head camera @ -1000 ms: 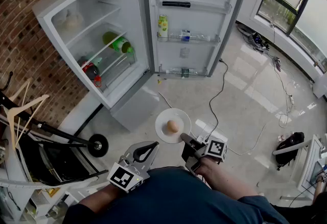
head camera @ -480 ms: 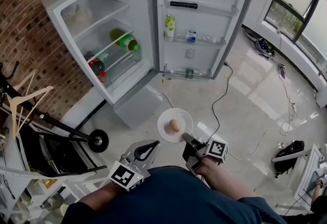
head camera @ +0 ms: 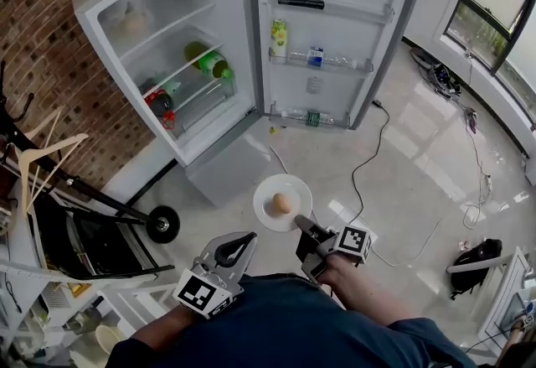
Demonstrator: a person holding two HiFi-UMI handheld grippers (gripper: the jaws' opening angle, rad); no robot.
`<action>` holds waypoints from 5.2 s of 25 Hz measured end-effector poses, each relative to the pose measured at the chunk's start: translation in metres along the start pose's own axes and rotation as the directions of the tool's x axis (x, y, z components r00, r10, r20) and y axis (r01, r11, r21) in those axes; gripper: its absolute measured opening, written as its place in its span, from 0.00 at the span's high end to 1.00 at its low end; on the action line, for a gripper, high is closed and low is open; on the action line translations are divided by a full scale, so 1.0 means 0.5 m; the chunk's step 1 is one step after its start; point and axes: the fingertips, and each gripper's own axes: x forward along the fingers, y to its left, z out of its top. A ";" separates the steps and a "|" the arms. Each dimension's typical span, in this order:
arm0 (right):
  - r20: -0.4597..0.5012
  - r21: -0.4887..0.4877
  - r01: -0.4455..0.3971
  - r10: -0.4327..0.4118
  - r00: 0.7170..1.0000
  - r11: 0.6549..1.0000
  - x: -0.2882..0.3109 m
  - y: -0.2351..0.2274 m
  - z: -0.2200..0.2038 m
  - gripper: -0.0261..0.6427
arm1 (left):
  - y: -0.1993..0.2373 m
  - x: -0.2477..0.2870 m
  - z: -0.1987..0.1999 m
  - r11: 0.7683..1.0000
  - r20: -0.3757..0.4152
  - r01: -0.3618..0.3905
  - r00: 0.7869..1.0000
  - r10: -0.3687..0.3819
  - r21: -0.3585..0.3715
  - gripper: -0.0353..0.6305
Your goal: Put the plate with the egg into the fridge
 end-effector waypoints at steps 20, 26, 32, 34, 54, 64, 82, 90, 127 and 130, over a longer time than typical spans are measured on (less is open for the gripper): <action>0.006 0.003 0.027 -0.027 1.000 1.000 0.167 0.016 0.082 0.93 | 0.194 0.083 0.008 1.000 0.009 0.011 1.000 -0.011 -0.006 0.94; 0.051 0.009 0.031 -0.031 0.998 0.999 0.288 0.060 0.114 0.93 | 0.347 0.108 0.044 0.998 0.022 0.054 0.998 -0.054 0.007 0.94; 0.098 0.021 0.042 -0.044 0.994 0.999 0.392 0.091 0.134 0.93 | 0.474 0.115 0.063 0.996 0.027 0.094 0.995 -0.094 0.012 0.94; 0.108 0.021 0.049 -0.051 0.993 0.999 0.423 0.095 0.137 0.93 | 0.507 0.112 0.064 0.995 0.030 0.102 0.994 -0.102 0.007 0.94; -0.070 -0.049 0.012 -0.015 0.997 0.999 0.637 0.180 0.195 0.93 | 0.662 0.131 0.099 0.997 0.060 -0.075 0.995 0.075 -0.004 0.94; -0.196 -0.043 0.002 -0.010 0.980 0.999 0.765 0.199 0.210 0.93 | 0.712 0.134 0.103 0.980 0.049 -0.198 0.979 0.198 -0.007 0.94; -0.247 -0.021 -0.052 0.045 0.968 0.998 0.994 0.254 0.242 0.93 | 0.773 0.122 0.091 0.941 0.035 -0.338 0.940 0.339 -0.032 0.94; -0.242 -0.016 -0.067 0.061 0.968 0.998 1.072 0.276 0.252 0.93 | 0.789 0.100 0.085 0.922 0.031 -0.387 0.921 0.388 -0.032 0.94; -0.207 -0.018 -0.008 0.004 0.978 1.000 1.311 0.291 0.275 0.93 | 0.839 0.070 0.077 0.891 0.015 -0.454 0.891 0.454 -0.019 0.94; -0.203 -0.013 -0.010 0.008 0.979 1.000 1.320 0.297 0.274 0.92 | 0.840 0.068 0.077 0.891 0.016 -0.453 0.891 0.454 -0.023 0.94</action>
